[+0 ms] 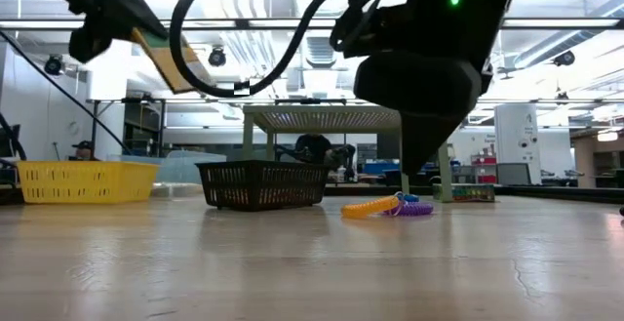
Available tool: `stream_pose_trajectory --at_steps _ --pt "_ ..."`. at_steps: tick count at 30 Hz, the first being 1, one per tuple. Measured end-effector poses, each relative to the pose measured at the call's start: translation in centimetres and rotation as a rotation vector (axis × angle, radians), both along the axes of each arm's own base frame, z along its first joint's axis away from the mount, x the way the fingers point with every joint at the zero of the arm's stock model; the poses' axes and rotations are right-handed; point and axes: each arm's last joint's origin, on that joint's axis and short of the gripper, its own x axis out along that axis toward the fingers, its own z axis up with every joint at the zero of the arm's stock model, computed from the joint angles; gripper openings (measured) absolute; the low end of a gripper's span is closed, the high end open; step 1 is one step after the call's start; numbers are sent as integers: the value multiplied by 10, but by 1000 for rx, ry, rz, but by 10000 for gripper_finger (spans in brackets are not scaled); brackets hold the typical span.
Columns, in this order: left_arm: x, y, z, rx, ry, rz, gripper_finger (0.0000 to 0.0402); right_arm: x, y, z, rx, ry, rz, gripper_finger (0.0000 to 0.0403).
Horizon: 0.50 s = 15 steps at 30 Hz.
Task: Pick & Place Office Desk Supplies
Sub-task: Put the bottom big crayon box into the transparent bin
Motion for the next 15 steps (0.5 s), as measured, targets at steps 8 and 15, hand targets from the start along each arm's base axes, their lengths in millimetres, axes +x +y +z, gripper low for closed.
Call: stream_pose_trajectory --at_steps 8,15 --pt "-8 10 23 251 -28 215 76 1 -2 0 0 -4 -8 8" --pt "-10 26 25 320 -13 422 76 1 -1 0 0 -4 -6 8"
